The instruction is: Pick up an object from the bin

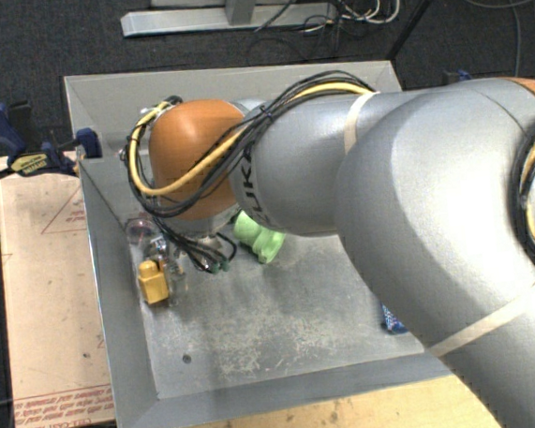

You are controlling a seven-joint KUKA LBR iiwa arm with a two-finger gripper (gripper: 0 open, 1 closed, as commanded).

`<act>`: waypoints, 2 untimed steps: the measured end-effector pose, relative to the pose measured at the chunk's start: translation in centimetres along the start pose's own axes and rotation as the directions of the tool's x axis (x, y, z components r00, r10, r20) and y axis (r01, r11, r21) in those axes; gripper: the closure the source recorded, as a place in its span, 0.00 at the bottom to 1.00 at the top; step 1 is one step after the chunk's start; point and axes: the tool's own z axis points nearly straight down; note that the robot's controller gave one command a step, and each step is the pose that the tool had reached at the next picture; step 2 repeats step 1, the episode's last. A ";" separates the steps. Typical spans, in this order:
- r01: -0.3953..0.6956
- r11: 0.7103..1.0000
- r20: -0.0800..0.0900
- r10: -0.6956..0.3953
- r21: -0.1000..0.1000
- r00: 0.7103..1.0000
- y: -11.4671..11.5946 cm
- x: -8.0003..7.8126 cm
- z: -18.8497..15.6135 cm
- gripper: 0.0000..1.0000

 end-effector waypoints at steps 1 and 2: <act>0.037 0.999 0.012 -0.037 0.002 0.999 -2.7 -1.6 -18.6 1.00; 0.037 0.999 0.012 -0.037 0.002 0.999 -2.7 -1.6 -18.6 1.00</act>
Offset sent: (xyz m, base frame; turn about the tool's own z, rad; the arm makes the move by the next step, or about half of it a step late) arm 0.0206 -0.0214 0.1800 -0.0397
